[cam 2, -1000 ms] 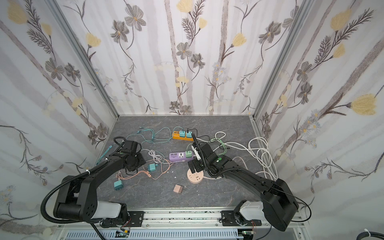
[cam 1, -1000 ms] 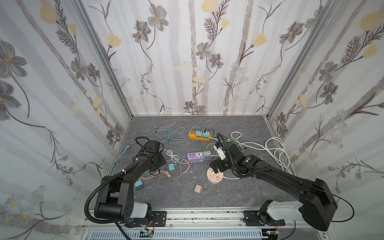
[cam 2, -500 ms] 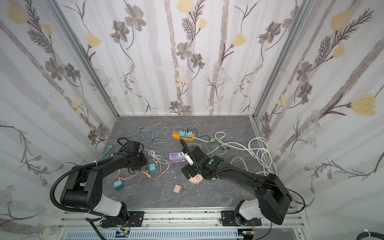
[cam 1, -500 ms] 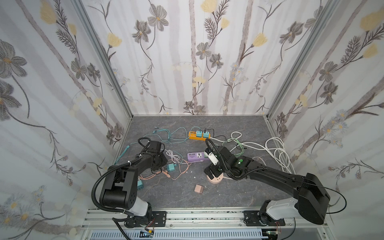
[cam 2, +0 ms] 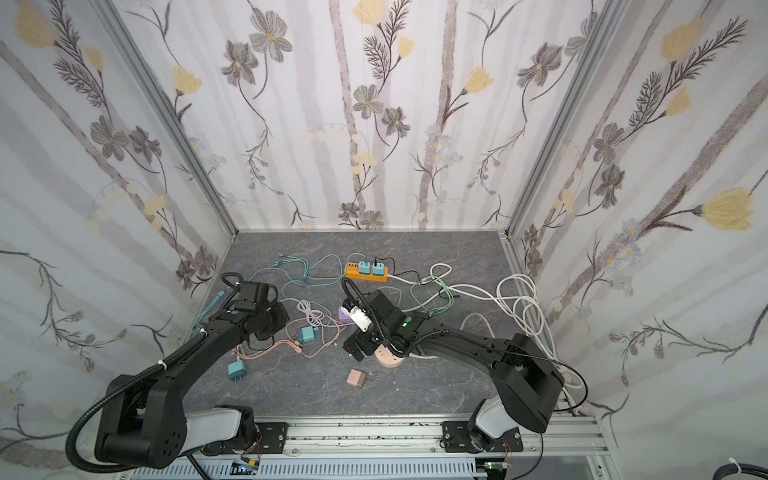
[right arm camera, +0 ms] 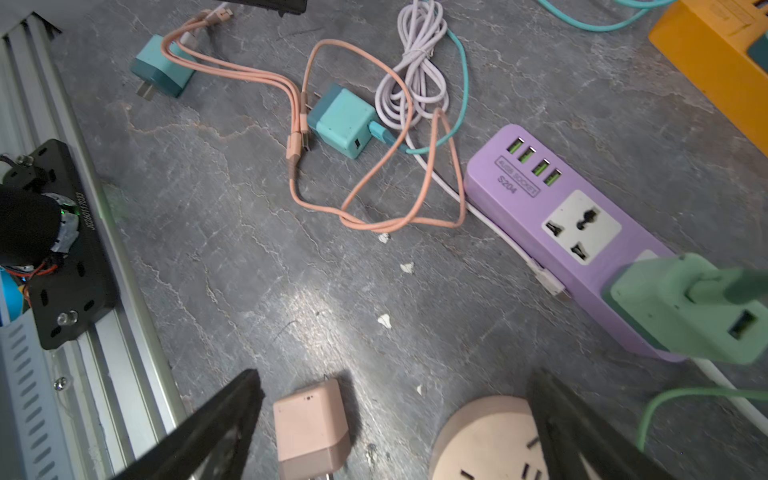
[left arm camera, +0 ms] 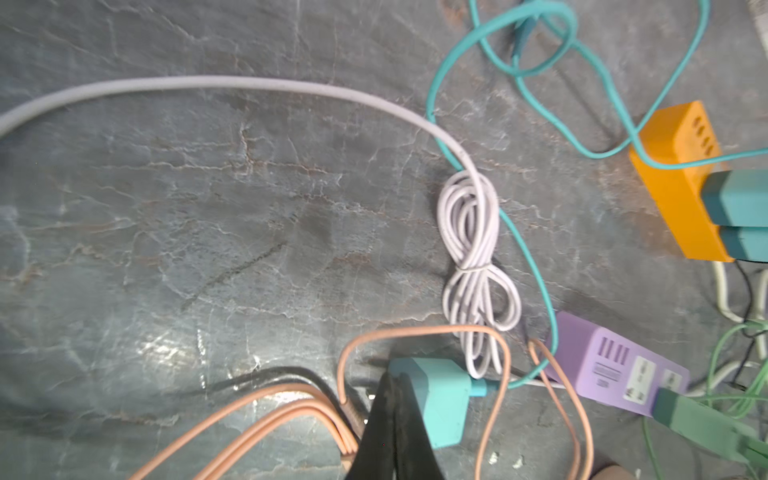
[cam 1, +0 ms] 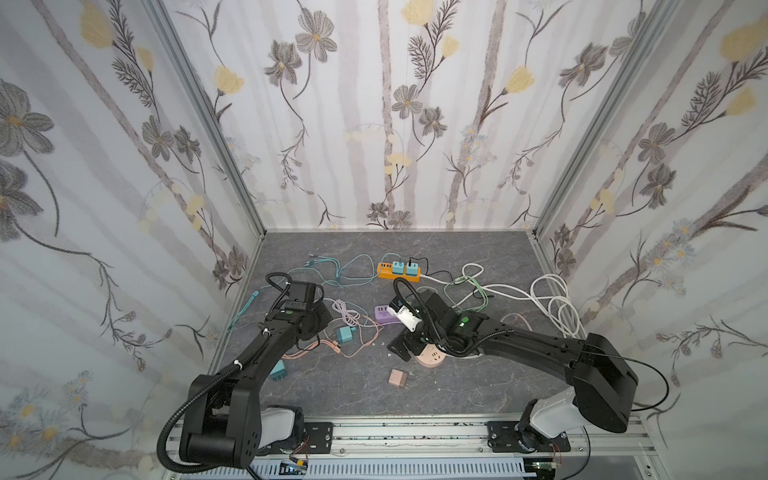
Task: Insert the plug
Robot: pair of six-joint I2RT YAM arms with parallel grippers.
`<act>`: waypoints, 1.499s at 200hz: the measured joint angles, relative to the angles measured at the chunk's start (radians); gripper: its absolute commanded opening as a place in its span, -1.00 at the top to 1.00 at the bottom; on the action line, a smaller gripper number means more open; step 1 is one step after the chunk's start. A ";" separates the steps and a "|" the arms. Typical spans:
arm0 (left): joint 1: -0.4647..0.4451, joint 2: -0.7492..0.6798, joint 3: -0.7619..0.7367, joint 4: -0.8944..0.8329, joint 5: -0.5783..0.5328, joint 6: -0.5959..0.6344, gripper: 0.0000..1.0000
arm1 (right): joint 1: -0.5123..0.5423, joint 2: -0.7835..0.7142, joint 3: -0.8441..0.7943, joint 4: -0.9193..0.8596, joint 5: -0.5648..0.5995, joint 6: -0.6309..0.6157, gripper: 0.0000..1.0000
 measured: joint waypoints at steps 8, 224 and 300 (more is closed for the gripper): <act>0.000 -0.035 0.006 -0.016 -0.001 -0.013 1.00 | 0.005 0.023 0.018 0.024 -0.010 0.001 -0.92; -0.071 0.149 0.128 -0.116 -0.223 0.108 1.00 | 0.026 0.101 0.090 0.152 0.010 -0.005 -0.92; -0.064 -0.051 0.188 -0.178 0.023 -0.019 1.00 | 0.038 0.111 0.126 0.240 -0.103 -0.051 -0.62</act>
